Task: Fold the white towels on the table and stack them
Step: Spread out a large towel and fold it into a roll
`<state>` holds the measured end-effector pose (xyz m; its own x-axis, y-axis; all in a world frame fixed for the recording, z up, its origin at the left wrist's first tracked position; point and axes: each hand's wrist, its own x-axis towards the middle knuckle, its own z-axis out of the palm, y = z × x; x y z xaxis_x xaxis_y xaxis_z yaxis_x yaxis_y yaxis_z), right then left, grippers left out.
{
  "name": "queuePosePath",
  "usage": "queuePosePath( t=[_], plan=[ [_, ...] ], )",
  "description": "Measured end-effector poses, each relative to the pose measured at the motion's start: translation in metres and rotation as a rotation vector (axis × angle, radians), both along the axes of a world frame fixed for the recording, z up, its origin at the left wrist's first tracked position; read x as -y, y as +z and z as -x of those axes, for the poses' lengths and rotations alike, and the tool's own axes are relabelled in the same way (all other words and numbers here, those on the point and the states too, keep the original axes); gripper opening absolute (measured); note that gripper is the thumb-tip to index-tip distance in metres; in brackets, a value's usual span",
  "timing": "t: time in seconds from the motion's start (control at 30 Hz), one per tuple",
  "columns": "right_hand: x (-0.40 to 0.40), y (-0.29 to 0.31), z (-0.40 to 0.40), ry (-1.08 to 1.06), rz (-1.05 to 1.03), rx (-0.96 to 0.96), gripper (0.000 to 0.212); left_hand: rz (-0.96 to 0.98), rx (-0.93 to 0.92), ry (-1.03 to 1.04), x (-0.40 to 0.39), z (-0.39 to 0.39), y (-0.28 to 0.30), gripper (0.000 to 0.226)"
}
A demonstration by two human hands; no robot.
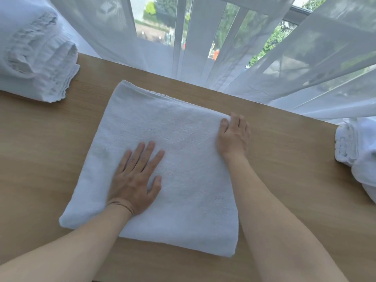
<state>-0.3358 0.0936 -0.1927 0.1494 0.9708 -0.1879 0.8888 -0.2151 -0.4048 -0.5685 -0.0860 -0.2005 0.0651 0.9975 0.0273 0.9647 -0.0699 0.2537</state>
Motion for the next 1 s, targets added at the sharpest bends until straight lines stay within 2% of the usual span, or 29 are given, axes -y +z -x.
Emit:
queuePosePath(
  t=[0.2,0.33,0.43,0.53,0.6,0.77,0.83,1.0],
  plan=[
    [-0.007,0.024,-0.018,0.04,-0.131,-0.113,0.038,-0.011,0.003,0.008,0.001,0.0,-0.003,0.064],
    [-0.008,0.029,-0.031,0.083,-0.072,-0.241,0.025,-0.016,-0.001,0.009,0.001,0.0,-0.003,0.064],
    [-0.014,0.029,-0.033,0.12,-0.094,-0.239,0.017,-0.014,-0.007,0.009,0.001,0.0,-0.004,0.064],
    [-0.02,0.024,-0.028,0.061,-0.078,-0.224,0.012,-0.023,-0.011,0.009,0.001,0.0,-0.004,0.064],
    [-0.021,0.018,-0.021,0.023,-0.081,-0.186,0.016,-0.03,-0.016,0.011,0.0,-0.001,-0.004,0.063],
    [-0.006,0.011,-0.005,-0.141,-0.166,0.094,0.043,-0.028,-0.016,0.009,0.001,-0.001,-0.003,0.063],
    [0.022,0.012,0.008,-0.088,-0.215,0.137,0.05,-0.02,-0.015,0.004,0.001,-0.001,-0.003,0.063],
    [0.158,0.006,0.06,0.115,-0.175,0.053,0.054,0.034,-0.004,-0.001,0.0,-0.001,-0.001,0.065]
  ],
)
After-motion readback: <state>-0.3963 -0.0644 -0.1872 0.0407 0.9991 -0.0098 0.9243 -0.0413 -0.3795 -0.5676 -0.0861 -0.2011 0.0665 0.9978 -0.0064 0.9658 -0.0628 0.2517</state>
